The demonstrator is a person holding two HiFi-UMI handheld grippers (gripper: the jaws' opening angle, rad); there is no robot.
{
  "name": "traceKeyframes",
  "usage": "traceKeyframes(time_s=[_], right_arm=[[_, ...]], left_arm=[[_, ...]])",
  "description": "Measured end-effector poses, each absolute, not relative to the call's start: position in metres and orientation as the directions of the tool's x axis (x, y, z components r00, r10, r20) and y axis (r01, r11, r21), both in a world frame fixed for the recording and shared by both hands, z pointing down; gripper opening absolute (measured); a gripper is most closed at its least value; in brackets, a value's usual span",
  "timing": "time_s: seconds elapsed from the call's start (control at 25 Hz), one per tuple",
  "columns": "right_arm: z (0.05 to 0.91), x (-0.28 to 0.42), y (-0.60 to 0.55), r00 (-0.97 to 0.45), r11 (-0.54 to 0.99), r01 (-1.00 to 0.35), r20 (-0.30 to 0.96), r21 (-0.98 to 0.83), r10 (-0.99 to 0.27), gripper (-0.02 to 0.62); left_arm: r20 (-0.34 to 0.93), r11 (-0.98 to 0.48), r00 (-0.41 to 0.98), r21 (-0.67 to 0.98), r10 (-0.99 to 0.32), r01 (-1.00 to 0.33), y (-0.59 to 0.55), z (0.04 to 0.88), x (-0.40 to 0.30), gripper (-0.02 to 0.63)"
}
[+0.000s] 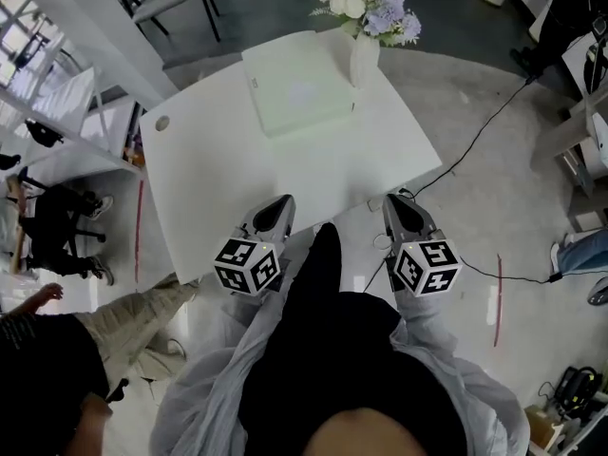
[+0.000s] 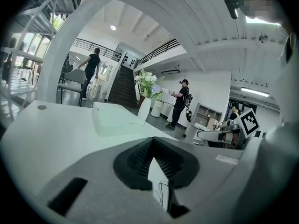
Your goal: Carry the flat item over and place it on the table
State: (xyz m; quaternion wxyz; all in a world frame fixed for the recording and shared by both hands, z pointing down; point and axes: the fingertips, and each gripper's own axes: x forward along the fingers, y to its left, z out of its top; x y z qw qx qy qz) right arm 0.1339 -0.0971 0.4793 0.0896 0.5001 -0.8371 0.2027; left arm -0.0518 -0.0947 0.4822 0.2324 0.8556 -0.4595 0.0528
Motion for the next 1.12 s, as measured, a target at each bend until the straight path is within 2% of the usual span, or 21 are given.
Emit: traceKeyframes(time_s=[1.12], right_arm=[[0.484, 0.128, -0.045, -0.462, 0.407, -0.886, 0.350, -0.222, -0.815, 0.008]], left_arm=[[0.277, -0.510, 0.613, 0.363, -0.740, -0.780, -0.048, 0.486, -0.057, -0.002]])
